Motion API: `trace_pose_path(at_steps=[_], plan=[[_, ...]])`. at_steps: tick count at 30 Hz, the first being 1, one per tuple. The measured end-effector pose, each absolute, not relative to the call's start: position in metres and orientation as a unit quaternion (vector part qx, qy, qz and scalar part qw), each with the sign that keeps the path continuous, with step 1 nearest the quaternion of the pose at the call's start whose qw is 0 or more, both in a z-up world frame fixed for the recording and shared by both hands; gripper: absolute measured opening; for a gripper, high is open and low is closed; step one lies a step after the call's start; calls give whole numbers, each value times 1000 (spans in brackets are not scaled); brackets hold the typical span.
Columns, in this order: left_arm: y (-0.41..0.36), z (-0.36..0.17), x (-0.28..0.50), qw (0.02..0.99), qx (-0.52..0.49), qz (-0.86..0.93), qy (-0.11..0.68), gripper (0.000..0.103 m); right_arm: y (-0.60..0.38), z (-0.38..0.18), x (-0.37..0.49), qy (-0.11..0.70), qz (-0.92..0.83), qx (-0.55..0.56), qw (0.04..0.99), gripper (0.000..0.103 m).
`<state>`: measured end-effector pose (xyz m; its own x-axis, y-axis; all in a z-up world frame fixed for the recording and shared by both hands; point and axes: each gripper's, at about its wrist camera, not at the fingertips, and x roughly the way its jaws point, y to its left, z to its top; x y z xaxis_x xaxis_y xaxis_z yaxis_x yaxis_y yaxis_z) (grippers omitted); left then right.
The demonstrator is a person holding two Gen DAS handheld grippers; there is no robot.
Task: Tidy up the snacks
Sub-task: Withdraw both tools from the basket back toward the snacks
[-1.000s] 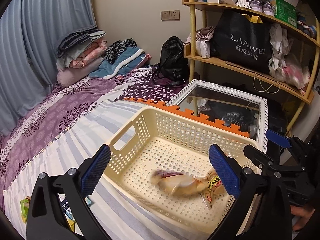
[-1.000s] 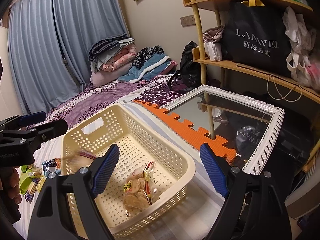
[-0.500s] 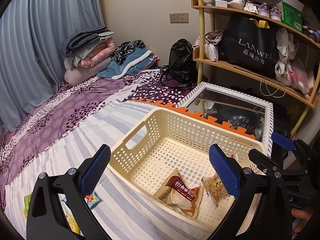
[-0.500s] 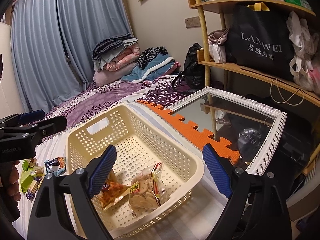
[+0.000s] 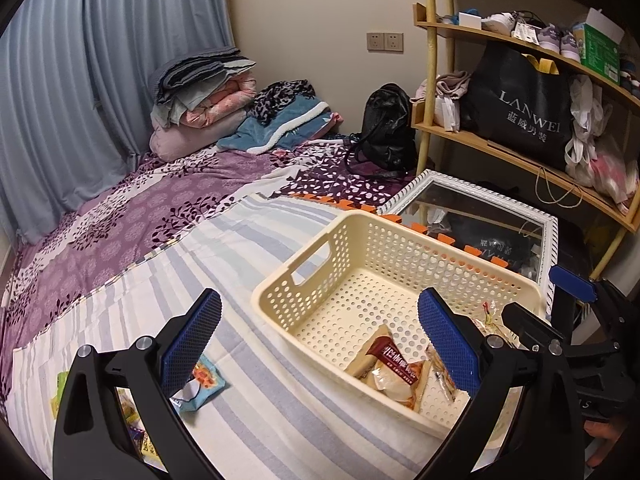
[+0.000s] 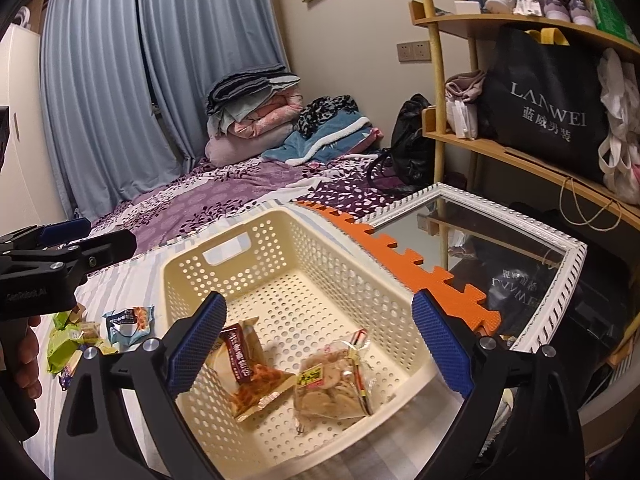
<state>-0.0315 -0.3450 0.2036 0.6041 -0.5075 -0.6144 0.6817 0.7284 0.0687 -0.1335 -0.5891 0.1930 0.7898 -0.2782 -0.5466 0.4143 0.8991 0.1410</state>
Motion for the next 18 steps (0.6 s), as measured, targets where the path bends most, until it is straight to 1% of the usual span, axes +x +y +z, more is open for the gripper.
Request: trace_pose_path(at_steps=[2, 13, 18], plan=[[-338, 204, -30, 886, 146, -331, 292, 100, -583, 194, -131, 268, -178, 126, 938, 97], [-287, 204, -21, 899, 117, -296, 300, 100, -541, 201, -111, 279, -130, 104, 946, 97], [-258, 201, -16, 906, 103, -275, 305, 100, -512, 201, -95, 299, -108, 72, 945, 97]])
